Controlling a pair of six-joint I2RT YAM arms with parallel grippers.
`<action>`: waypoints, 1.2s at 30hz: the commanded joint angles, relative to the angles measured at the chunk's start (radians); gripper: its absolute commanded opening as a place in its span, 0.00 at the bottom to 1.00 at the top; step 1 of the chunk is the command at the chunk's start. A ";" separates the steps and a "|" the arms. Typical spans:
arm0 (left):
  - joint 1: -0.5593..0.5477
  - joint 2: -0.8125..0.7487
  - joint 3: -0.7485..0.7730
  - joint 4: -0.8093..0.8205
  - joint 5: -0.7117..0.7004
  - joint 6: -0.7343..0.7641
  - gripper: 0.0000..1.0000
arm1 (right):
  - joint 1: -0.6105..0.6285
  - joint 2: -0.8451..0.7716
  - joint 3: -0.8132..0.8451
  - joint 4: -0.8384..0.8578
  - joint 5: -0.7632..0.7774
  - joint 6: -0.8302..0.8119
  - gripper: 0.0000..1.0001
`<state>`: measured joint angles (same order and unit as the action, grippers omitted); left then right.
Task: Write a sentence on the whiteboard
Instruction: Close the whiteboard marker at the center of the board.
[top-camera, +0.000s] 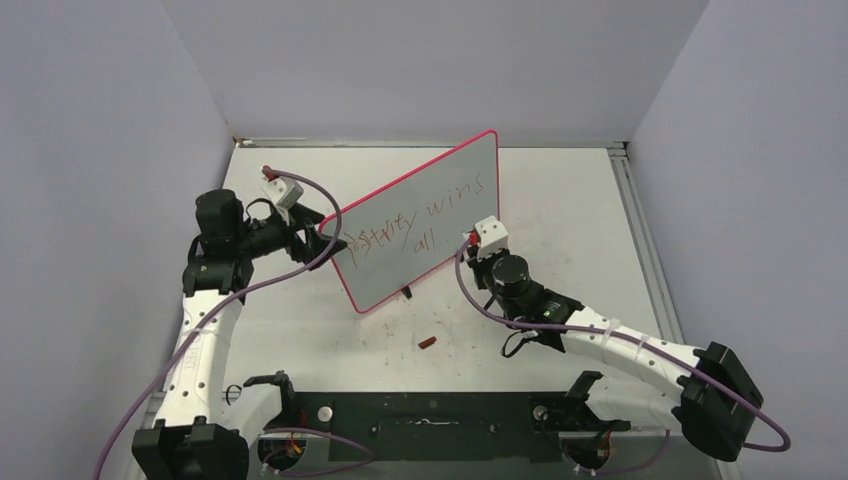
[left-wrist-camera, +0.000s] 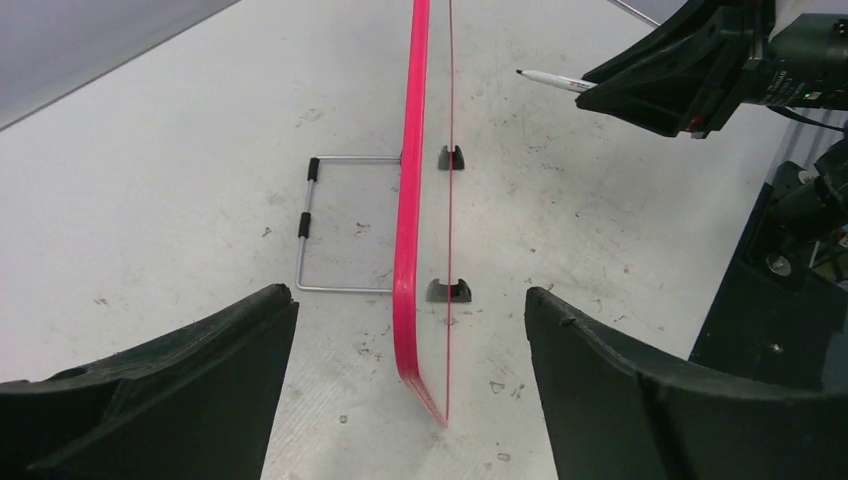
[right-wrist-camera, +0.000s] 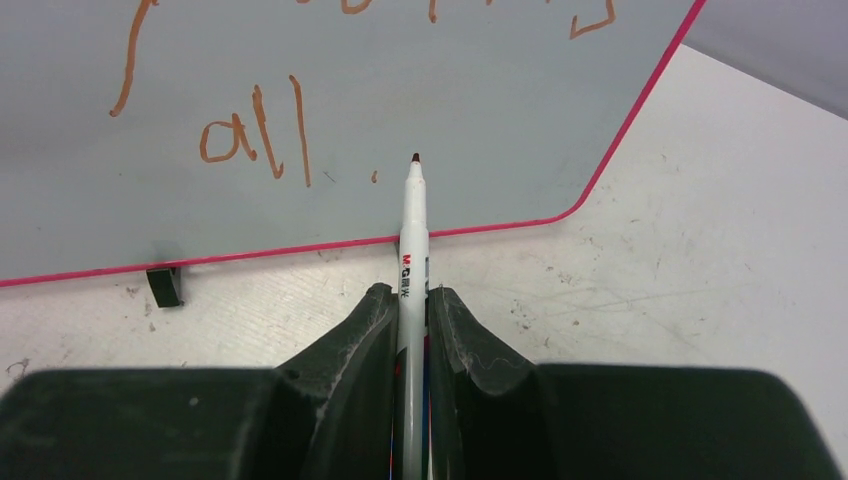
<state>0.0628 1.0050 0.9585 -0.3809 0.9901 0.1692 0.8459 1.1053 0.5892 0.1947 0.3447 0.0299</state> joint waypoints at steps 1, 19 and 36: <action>0.009 -0.091 -0.001 0.082 -0.074 -0.016 0.84 | 0.009 -0.064 0.059 -0.128 -0.016 0.053 0.05; -0.793 -0.165 0.231 -0.228 -0.591 0.095 0.82 | -0.126 -0.064 0.394 -0.739 -0.910 0.257 0.05; -1.122 -0.002 -0.033 -0.019 -0.584 0.104 0.81 | -0.146 -0.061 0.411 -0.871 -1.231 0.226 0.05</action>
<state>-1.0218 0.9726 0.9161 -0.5186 0.3748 0.2691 0.6888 1.0451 0.9546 -0.6628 -0.8066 0.2718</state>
